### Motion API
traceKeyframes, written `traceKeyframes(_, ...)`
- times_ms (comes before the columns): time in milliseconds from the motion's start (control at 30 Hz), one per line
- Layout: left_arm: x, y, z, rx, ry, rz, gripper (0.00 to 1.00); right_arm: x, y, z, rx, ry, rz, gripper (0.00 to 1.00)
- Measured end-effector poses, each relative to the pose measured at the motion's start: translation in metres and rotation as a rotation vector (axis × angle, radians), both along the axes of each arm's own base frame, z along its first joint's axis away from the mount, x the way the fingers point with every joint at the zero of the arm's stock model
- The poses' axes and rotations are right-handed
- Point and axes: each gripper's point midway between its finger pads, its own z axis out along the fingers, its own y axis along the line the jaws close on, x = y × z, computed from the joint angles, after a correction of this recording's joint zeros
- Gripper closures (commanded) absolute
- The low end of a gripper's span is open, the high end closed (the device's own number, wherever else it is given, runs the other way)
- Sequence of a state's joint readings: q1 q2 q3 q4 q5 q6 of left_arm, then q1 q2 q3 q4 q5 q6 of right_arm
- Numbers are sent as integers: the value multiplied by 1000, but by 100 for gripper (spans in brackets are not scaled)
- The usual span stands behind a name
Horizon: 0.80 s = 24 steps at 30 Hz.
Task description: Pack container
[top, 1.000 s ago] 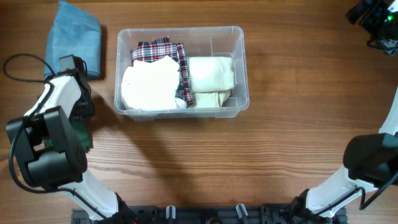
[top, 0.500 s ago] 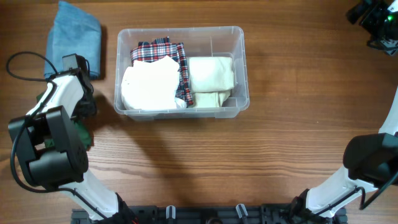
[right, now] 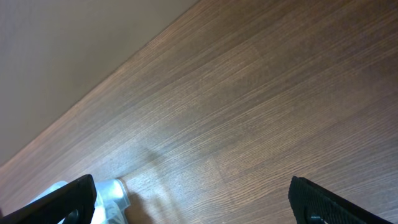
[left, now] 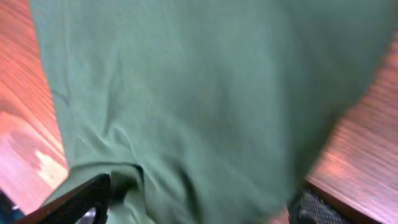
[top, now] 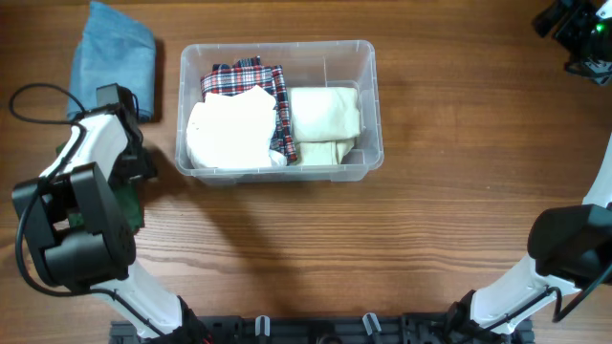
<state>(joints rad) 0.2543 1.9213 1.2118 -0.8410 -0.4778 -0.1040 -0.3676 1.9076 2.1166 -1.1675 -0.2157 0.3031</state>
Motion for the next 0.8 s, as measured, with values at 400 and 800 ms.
traceKeyframes(400, 48, -22, 85, -539, -462, 125, 14, 0, 0, 0, 0, 0, 0, 0)
traceKeyframes(800, 19, 31, 96, -797, -700, 210, 4, 0, 0, 0, 0, 0, 0, 0)
